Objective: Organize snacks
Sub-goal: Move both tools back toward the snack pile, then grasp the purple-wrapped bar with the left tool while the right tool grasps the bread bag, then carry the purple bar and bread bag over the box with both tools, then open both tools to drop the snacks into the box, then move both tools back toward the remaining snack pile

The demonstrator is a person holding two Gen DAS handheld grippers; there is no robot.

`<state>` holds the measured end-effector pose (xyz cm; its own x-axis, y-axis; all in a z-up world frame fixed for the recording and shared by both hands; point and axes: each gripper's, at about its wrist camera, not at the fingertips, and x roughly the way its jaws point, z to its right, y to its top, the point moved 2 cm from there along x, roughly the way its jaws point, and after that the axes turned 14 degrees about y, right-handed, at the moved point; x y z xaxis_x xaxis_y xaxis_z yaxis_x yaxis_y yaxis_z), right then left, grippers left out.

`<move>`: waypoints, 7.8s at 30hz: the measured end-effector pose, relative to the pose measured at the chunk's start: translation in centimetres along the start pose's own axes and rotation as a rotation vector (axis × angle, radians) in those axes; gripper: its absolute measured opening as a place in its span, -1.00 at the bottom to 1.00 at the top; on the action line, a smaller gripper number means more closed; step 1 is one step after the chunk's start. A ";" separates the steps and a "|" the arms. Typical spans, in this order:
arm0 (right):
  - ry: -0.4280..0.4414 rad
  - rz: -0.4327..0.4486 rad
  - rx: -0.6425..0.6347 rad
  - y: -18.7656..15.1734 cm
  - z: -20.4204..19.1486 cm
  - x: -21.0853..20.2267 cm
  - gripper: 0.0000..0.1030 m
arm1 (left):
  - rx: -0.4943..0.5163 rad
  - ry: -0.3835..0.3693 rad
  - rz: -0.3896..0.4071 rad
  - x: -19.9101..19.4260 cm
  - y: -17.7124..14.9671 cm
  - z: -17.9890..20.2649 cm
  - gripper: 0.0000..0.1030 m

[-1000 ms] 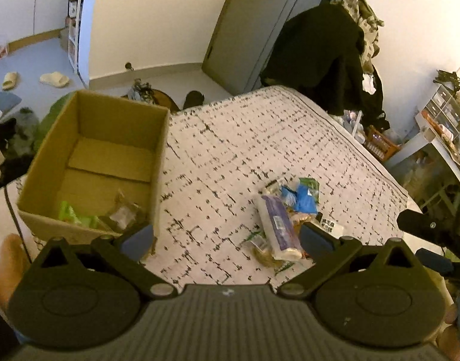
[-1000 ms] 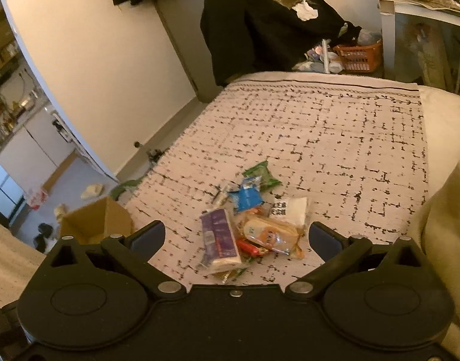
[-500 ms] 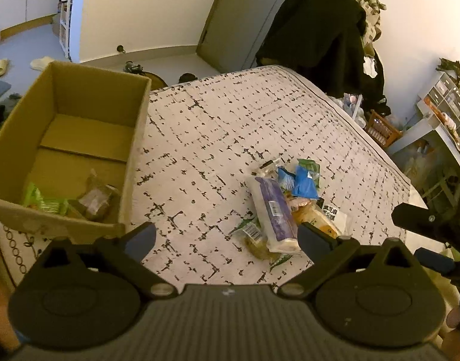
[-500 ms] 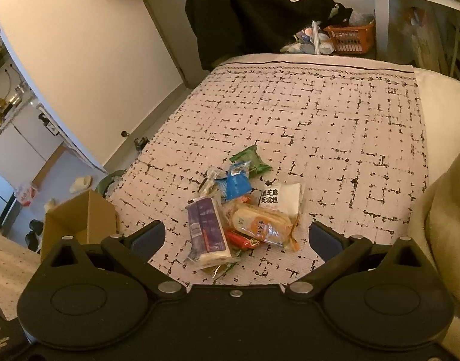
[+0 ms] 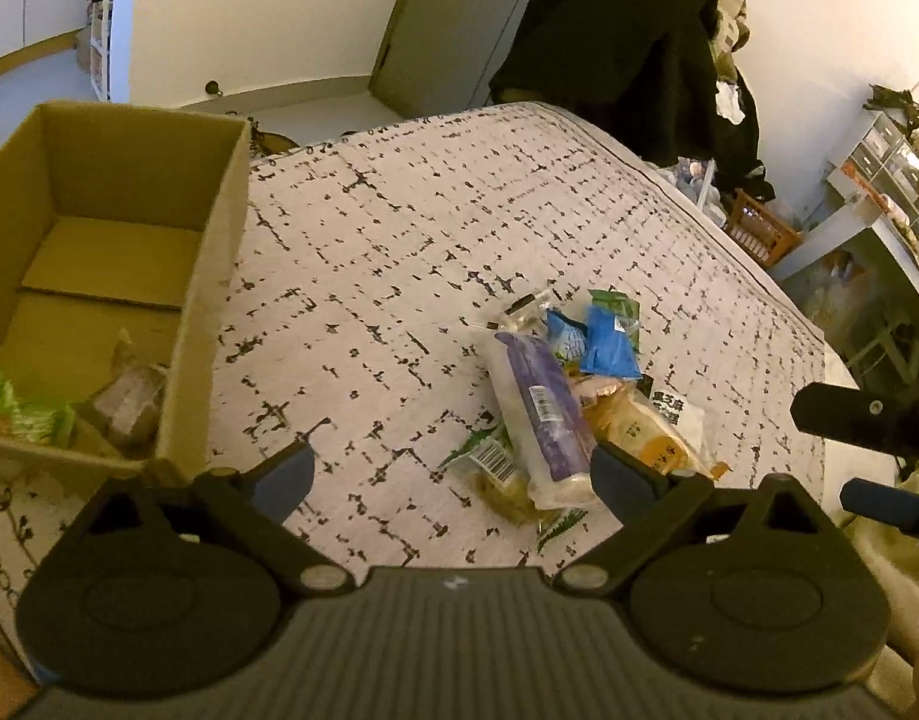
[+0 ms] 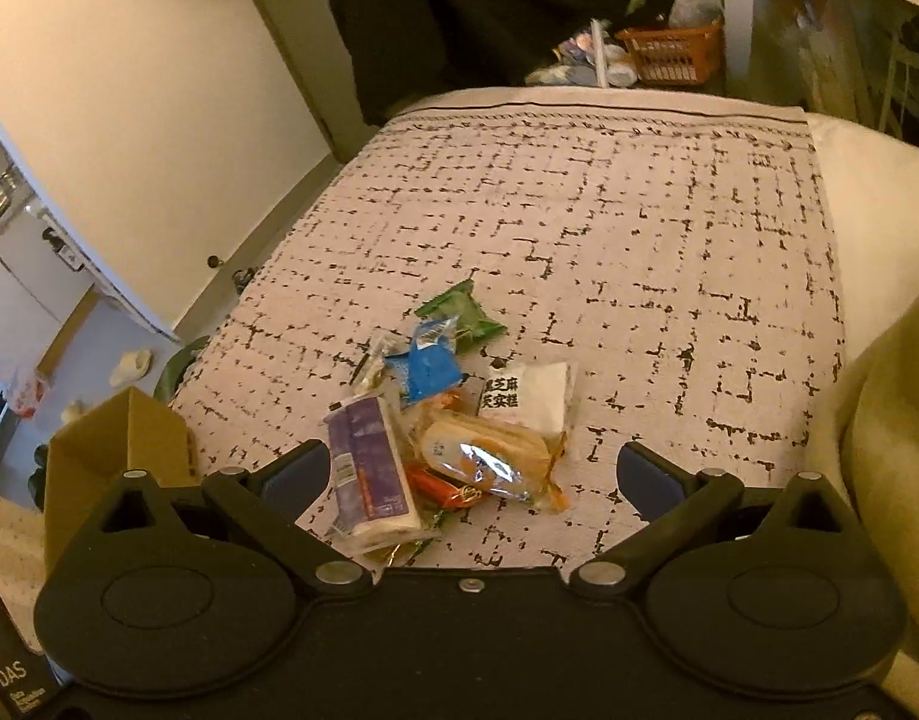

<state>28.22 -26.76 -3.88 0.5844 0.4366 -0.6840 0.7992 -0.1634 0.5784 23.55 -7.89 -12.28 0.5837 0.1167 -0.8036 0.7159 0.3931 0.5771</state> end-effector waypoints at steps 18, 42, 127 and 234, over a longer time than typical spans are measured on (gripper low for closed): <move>-0.013 -0.010 0.130 1.2 2.7 2.8 0.72 | -0.008 -0.065 -0.064 4.9 0.6 4.8 0.30; -0.098 -0.304 -0.402 0.2 -0.7 10.0 0.26 | -0.058 -0.038 -0.061 4.7 2.0 1.9 -0.40; 0.494 0.064 -0.344 -8.5 -22.0 6.3 -0.51 | -0.347 0.119 0.138 -7.9 3.7 -18.9 -0.40; 0.149 0.092 -0.122 -0.9 -1.3 -4.0 0.90 | -0.033 0.011 0.175 -7.8 0.1 -0.3 0.89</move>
<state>24.95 -27.18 -1.06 0.6198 0.5522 -0.5576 0.7148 -0.1040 0.6915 18.96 -8.45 -6.03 0.6939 0.1960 -0.6929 0.5907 0.3954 0.7034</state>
